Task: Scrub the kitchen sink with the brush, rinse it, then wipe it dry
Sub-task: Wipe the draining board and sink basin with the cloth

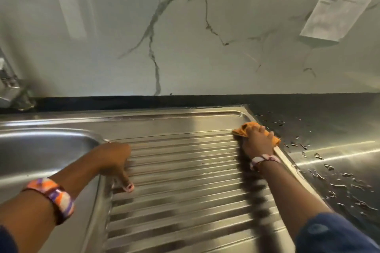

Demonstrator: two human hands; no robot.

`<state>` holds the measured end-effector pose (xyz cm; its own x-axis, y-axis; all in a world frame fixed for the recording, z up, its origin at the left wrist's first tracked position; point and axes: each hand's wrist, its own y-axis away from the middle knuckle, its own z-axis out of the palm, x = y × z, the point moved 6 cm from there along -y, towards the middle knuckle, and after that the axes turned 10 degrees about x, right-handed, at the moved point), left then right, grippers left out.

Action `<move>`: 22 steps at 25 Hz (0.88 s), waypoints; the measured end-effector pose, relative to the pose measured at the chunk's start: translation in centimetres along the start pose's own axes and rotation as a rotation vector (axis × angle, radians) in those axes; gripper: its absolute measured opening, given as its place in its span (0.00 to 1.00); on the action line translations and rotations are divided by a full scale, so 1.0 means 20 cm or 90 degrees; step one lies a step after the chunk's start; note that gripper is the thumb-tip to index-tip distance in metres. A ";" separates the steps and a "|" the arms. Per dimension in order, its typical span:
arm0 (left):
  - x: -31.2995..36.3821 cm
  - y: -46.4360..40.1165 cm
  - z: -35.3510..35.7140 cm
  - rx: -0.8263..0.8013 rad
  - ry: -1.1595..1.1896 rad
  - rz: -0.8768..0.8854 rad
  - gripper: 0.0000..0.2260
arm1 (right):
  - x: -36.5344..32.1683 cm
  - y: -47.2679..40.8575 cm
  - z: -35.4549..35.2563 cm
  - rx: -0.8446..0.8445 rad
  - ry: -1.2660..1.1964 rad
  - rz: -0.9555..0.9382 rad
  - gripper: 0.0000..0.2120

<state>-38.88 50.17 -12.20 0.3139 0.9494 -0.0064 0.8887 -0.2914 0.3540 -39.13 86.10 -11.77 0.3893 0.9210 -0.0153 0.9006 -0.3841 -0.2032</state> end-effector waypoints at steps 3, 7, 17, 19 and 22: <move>-0.02 0.03 0.03 0.029 0.062 -0.034 0.29 | -0.19 0.02 0.07 0.009 -0.103 0.018 0.20; -0.03 0.04 0.03 0.042 0.097 -0.066 0.32 | -0.65 0.21 -0.04 0.048 -0.253 -0.084 0.12; -0.04 0.07 0.04 0.074 0.205 -0.093 0.37 | -0.43 -0.10 -0.33 0.116 -0.593 -0.035 0.15; -0.04 0.08 0.05 0.099 0.239 -0.088 0.36 | -0.21 -0.27 -0.25 0.121 -0.394 0.027 0.15; -0.05 0.08 0.06 0.114 0.242 -0.091 0.37 | -0.20 -0.32 -0.01 0.028 -0.205 0.005 0.14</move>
<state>-37.46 48.70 -12.72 0.0684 0.9476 0.3120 0.9684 -0.1382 0.2074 -46.36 84.88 -10.20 0.3087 0.8940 -0.3247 0.8859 -0.3945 -0.2441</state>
